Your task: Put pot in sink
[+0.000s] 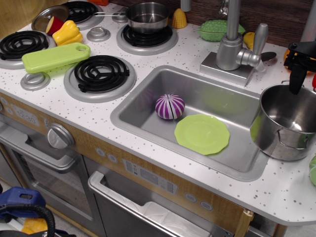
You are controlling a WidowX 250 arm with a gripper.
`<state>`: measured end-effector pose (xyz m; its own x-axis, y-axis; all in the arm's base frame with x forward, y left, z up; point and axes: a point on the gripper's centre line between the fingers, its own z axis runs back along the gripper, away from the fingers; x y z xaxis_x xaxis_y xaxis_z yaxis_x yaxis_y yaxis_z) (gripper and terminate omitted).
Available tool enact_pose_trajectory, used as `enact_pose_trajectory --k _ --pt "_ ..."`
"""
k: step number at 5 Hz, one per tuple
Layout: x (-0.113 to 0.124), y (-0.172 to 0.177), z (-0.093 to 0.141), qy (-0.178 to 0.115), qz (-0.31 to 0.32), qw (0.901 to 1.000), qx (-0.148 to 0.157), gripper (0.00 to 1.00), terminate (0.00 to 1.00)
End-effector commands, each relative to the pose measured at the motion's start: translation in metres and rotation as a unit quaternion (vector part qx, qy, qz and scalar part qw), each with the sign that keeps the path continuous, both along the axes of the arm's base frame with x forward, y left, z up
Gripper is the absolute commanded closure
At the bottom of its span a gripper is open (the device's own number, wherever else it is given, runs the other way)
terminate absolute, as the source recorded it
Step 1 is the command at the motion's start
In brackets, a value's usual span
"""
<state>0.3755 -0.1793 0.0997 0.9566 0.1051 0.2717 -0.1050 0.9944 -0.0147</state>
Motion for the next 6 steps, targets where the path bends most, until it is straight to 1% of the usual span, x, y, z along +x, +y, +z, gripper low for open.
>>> enact_pose_trajectory --k 1,3,4,5,6 --pt "0.0 0.0 0.0 0.0 0.0 1.0 0.0 0.0 0.0" --pt "0.001 0.029 0.019 0.01 -0.036 0.9979 0.052 0.0 0.0" --pt "-0.003 0.044 0.018 0.0 -0.062 0.9942 0.087 0.0 0.0" --pt "-0.005 0.061 0.01 -0.012 -0.077 0.9937 0.081 0.0 0.0" --pt "-0.005 0.074 -0.003 -0.02 -0.092 0.9932 0.069 0.0 0.0"
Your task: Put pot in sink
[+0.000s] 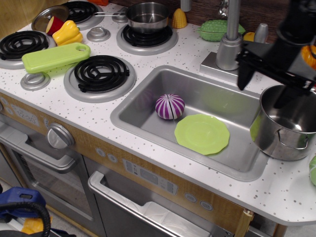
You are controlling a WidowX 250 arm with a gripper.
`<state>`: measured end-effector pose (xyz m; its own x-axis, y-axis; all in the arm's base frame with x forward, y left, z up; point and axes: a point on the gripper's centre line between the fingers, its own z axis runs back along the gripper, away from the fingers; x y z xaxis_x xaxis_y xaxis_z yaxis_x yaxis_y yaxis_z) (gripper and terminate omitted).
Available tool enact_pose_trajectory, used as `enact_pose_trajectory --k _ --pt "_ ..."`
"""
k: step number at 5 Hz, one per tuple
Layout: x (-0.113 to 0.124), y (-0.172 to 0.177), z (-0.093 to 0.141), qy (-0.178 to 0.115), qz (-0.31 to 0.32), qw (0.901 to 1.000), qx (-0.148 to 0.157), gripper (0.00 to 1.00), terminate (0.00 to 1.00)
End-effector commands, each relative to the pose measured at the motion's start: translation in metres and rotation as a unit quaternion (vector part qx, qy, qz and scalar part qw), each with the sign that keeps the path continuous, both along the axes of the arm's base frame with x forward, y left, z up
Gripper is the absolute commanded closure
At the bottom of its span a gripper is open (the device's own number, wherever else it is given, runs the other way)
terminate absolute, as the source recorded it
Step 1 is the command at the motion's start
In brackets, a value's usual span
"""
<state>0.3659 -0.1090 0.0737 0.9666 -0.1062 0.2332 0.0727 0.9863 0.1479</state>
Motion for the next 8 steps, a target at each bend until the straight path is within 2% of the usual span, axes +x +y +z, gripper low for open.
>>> enact_pose_trajectory --k 1,2,3,4,5,6,7,8 --pt "0.006 0.016 0.002 -0.047 -0.015 0.9974 -0.052 0.0 0.0" --pt "0.012 0.016 -0.01 -0.041 -0.011 0.9949 -0.092 1.0 0.0" --pt "0.013 0.009 -0.022 -0.052 0.0 0.9919 -0.116 1.0 0.0" --pt "0.014 0.003 -0.023 -0.052 0.012 0.9901 -0.13 1.0 0.0" --pt "0.018 0.003 -0.019 -0.052 0.004 0.9913 -0.121 1.0 0.0" --pt "0.027 0.022 0.003 -0.044 -0.025 0.9963 -0.069 1.0 0.0" --pt "0.022 0.044 0.013 -0.061 -0.039 0.9973 -0.014 1.0 0.0" --pt "0.018 0.068 0.013 -0.057 -0.055 0.9969 0.004 1.0 0.0"
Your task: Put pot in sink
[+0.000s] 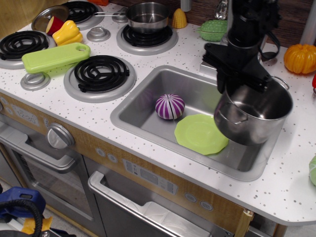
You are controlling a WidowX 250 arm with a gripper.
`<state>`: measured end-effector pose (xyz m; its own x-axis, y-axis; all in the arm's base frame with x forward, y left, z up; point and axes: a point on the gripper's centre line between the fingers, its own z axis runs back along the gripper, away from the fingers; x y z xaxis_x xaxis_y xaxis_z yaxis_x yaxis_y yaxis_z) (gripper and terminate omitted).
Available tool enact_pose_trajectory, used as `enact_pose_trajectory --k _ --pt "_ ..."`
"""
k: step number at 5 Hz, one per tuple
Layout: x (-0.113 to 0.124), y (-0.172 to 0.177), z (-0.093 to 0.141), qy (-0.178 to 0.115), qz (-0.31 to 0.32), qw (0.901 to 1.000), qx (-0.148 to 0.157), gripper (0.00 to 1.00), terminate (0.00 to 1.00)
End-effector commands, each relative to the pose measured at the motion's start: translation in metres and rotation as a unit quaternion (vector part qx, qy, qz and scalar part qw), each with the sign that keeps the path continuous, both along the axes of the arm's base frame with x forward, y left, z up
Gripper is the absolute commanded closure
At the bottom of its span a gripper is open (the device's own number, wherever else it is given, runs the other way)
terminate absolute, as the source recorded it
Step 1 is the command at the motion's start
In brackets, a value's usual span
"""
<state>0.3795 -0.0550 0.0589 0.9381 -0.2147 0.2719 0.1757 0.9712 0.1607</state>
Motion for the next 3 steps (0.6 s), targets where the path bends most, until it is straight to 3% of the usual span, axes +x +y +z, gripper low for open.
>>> enact_pose_trajectory --k 1,2,3 --pt "-0.002 0.031 0.012 -0.047 -0.015 0.9987 0.013 1.0 0.0" --pt "-0.001 0.044 -0.009 -0.069 -0.045 0.9966 0.006 0.0 0.0" --pt "0.006 0.044 -0.023 -0.09 -0.039 0.995 -0.023 0.0 0.0"
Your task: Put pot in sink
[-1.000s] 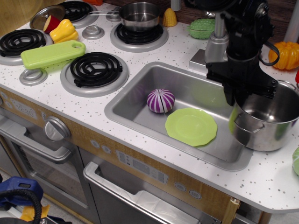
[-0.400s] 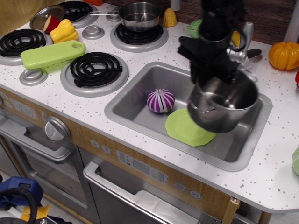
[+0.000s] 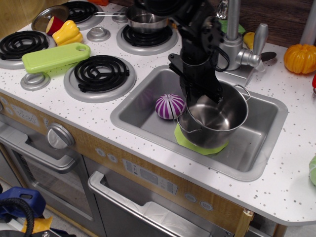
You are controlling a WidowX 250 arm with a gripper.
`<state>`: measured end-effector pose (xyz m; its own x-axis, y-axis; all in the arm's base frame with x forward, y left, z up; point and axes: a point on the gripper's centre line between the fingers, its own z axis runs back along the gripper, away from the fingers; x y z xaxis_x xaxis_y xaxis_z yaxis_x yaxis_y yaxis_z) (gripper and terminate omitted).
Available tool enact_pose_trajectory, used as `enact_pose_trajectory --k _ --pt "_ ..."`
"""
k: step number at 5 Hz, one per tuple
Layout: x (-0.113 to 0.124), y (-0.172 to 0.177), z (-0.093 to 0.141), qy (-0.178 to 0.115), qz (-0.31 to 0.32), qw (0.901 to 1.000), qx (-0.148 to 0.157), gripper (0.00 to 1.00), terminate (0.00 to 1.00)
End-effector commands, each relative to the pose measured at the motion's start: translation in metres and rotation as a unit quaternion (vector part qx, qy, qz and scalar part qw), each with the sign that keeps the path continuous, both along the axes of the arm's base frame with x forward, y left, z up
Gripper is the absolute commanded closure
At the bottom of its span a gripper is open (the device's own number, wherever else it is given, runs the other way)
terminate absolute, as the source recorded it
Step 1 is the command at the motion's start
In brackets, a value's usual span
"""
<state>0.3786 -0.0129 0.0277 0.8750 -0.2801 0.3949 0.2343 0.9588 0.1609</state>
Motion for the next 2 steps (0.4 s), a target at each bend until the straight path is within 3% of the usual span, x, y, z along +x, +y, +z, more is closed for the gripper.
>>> enact_pose_trajectory --k 1,2 --pt "0.0102 -0.007 -0.0007 -0.055 0.019 0.9979 -0.028 0.0 0.0" --pt "0.0102 -0.007 -0.0007 -0.055 0.019 0.9979 -0.028 0.0 1.0"
